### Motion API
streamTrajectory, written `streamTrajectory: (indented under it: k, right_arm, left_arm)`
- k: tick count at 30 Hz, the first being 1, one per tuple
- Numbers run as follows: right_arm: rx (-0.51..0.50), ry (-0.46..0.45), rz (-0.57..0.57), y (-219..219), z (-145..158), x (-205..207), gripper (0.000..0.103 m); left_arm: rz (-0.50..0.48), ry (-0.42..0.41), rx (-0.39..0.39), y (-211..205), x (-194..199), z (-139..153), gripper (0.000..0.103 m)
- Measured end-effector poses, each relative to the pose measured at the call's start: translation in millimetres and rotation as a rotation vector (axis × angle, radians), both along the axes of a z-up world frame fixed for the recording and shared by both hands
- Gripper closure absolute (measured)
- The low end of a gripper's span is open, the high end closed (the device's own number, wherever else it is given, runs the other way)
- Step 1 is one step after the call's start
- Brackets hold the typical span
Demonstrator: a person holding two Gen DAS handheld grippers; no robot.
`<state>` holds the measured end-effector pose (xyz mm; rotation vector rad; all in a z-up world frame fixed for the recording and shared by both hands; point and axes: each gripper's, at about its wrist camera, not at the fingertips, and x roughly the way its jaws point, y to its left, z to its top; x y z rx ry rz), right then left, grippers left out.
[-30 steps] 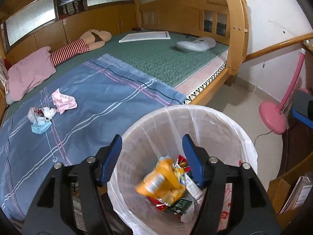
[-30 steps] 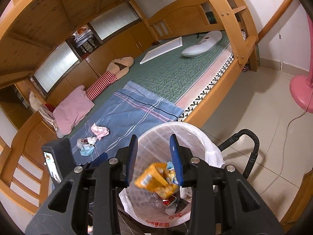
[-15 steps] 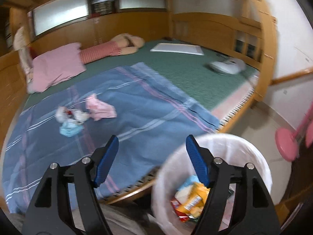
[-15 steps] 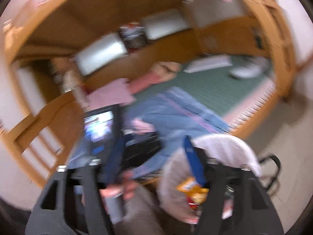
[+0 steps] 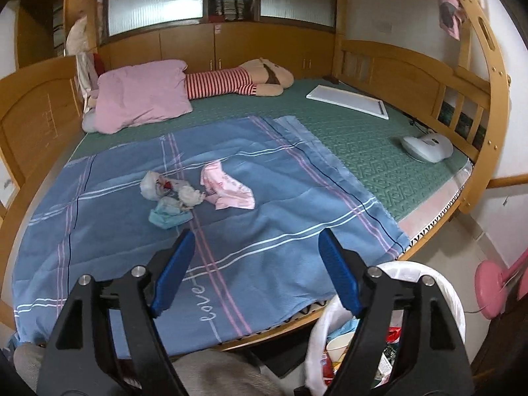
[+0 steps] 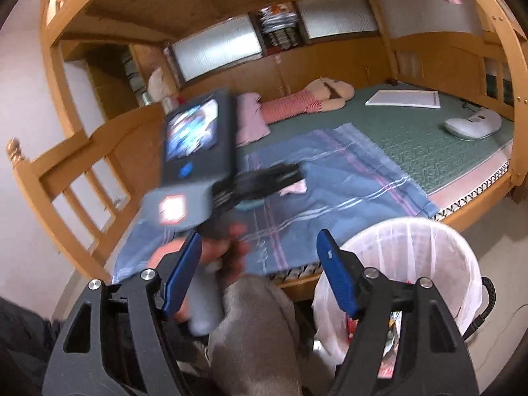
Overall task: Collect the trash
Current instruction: 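Move both open tools back toward the remaining tissues on the sheet, then grasp the pink printed tissue with the right tool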
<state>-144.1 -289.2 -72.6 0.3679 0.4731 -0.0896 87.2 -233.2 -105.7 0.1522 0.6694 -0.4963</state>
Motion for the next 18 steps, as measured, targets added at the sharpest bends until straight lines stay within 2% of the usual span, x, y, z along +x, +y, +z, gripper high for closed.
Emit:
streamTrajectory:
  k: [3, 5, 9, 11, 14, 18]
  right_arm:
    - [0.003, 0.033, -0.031, -18, -3, 25, 0.031]
    - [0.032, 0.067, -0.012, -28, -12, 52, 0.031]
    - [0.096, 0.150, 0.044, -39, -41, 120, 0.031]
    - [0.083, 0.193, 0.076, -38, -54, 157, 0.031]
    - [0.075, 0.259, 0.111, -38, -73, 216, 0.031]
    - [0.024, 0.339, 0.150, -41, -96, 296, 0.030]
  left_arm:
    - [0.016, -0.017, -0.016, 44, 8, 0, 0.025]
    - [0.041, -0.033, -0.018, 72, 14, 0, 0.022]
    - [0.146, -0.035, 0.014, 142, 31, -8, 0.021]
    - [0.191, -0.041, 0.034, 171, 34, -14, 0.016]
    - [0.243, -0.048, 0.059, 210, 40, -22, 0.015]
    - [0.258, -0.030, 0.024, 241, 47, -25, 0.014]
